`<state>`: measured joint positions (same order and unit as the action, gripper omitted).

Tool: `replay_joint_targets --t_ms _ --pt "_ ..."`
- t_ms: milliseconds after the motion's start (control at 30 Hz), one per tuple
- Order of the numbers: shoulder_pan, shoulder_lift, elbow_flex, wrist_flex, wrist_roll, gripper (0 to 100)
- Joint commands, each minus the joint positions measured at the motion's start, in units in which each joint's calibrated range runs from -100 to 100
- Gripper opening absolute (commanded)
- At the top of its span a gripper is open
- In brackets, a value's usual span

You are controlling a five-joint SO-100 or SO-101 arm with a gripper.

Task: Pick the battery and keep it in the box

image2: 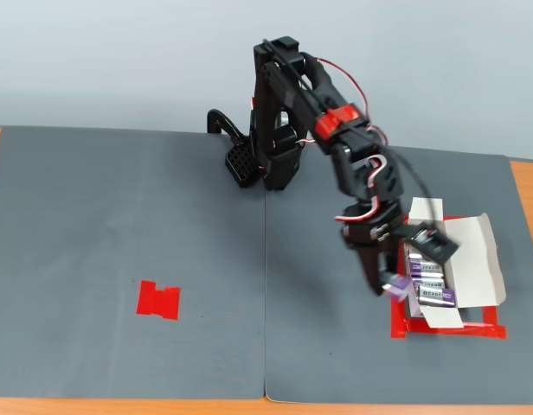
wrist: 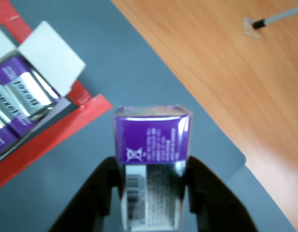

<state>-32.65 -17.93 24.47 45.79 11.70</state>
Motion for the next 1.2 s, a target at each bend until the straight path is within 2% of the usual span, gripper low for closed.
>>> replay_joint_targets --t_ms 0,500,1167 --pt "-4.09 -1.95 -4.07 -0.13 -0.05 5" --pt "-14.24 14.75 -18.46 5.33 -0.05 5" --pt "-19.31 23.4 -18.55 2.99 -0.05 5"
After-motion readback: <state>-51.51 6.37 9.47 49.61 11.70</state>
